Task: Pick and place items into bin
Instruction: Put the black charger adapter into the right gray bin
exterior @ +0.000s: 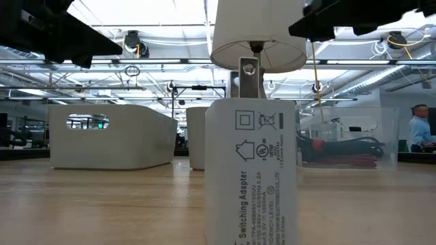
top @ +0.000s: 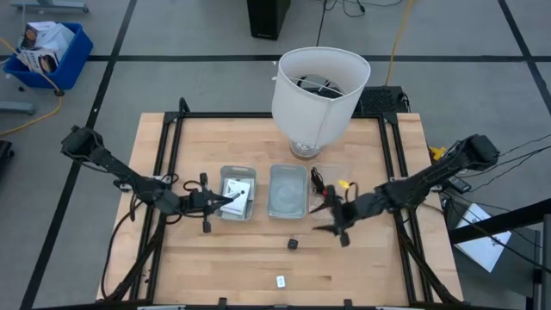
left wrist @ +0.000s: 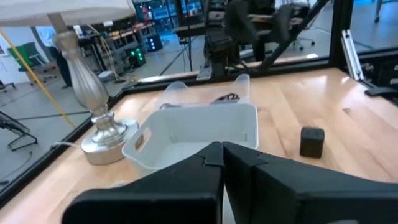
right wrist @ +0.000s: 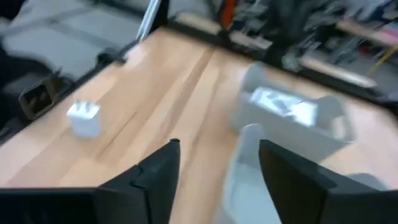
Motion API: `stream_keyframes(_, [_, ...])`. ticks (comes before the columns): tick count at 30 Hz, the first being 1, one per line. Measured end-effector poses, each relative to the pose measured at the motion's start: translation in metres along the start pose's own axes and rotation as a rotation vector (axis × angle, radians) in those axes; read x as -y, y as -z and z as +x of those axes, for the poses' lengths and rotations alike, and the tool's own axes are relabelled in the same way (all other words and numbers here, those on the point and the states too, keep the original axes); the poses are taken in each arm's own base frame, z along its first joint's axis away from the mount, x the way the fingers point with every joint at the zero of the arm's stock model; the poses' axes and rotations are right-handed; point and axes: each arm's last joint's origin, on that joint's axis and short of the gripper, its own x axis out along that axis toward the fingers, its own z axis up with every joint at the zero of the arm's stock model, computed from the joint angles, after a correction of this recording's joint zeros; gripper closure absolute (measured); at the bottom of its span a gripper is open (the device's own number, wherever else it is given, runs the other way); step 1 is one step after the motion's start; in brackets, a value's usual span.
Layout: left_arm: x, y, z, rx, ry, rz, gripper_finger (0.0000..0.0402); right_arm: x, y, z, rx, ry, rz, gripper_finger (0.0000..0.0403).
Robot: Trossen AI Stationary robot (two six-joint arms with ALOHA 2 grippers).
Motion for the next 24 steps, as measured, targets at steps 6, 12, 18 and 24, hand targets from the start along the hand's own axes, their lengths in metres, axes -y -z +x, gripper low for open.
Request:
stream_keyframes(6, [0.0,0.004,0.0,-0.036,0.002,-0.008,0.0376,-0.018,-0.02,0.04,-0.064,-0.188,-0.038,0.0168])
stream_keyframes(12, [0.001,0.004,0.0,-0.036,0.003,-0.04,0.0372,-0.023,-0.012,0.079,-0.144,-0.327,-0.066,0.0171])
stream_keyframes(18, [0.001,0.004,0.0,-0.036,0.003,-0.041,0.0371,-0.026,0.0,0.096,-0.16,-0.469,-0.116,0.017])
stream_keyframes(24, [0.001,0.005,0.0,-0.039,0.003,-0.021,0.0371,-0.016,0.005,0.101,-0.155,-0.505,-0.117,0.0171])
